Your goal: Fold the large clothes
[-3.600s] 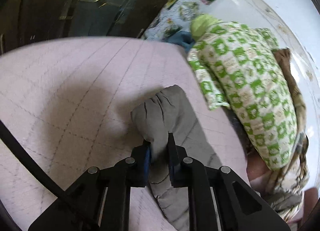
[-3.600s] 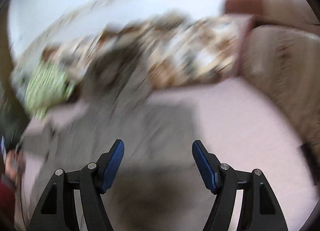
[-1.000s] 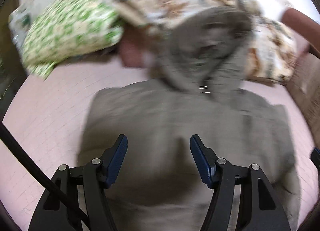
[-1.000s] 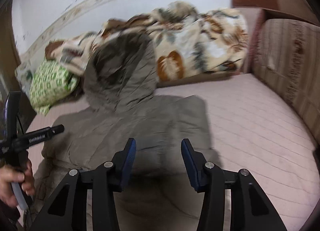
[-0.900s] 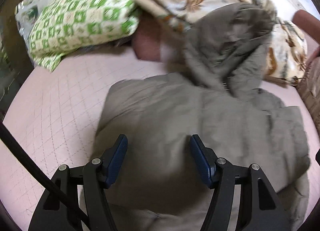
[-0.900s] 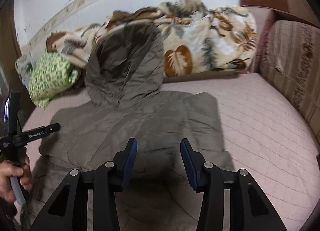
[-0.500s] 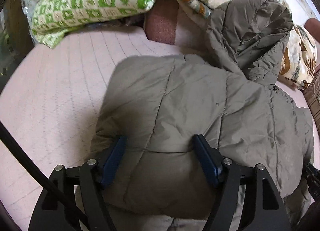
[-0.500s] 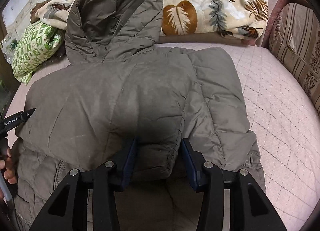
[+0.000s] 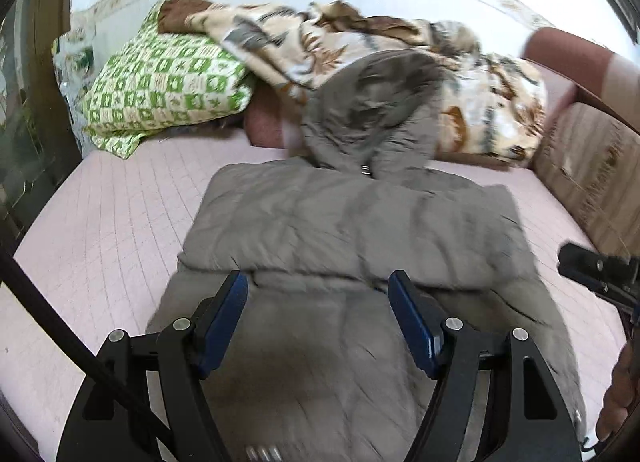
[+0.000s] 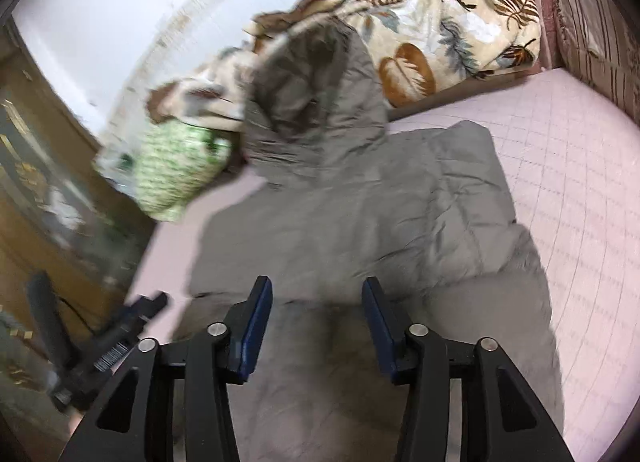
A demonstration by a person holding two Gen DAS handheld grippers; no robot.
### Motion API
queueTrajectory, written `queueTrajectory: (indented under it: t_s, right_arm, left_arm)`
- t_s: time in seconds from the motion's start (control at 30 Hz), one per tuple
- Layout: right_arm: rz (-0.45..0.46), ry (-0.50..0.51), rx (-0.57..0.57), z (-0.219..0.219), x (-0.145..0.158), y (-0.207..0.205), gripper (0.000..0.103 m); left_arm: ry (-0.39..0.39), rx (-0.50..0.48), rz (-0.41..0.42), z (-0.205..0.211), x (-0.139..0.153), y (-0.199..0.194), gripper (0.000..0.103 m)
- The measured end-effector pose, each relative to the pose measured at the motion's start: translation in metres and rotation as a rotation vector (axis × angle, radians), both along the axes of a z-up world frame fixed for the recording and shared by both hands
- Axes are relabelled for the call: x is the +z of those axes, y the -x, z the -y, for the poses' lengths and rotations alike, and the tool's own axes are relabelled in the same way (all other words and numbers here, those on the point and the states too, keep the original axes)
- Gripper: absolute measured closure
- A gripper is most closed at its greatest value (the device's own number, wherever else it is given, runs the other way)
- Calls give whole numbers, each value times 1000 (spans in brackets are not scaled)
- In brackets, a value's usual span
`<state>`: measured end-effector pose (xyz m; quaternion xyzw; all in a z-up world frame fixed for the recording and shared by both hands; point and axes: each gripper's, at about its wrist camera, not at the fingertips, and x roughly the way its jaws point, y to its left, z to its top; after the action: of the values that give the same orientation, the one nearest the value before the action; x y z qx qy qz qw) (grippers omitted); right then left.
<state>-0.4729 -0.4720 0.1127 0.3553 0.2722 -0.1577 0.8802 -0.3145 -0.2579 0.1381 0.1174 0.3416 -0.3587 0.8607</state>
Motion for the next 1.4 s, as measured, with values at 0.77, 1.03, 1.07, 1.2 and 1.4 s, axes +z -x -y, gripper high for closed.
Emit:
queueTrajectory:
  t_s: [0.77,1.03,1.07,1.2,1.4]
  right_arm:
    - [12,-43,56,-132,-29,127,40]
    - [28,-21,40,-155,-23,136,40]
    - [32,-17,38,-157,-19,138,40]
    - [47,2,34,-164,-4,141,40]
    - [96,52,60,-182,38,140,40]
  left_arm:
    - [-370,70,714,-49,-10,152,19]
    - [-414,105,912,-63,-3,169,17]
    - [-415,113,929,-65,-2,170,17]
    - [-395,141,968,-79,10,172,15]
    - [-353,207,974,-105,36,162,15]
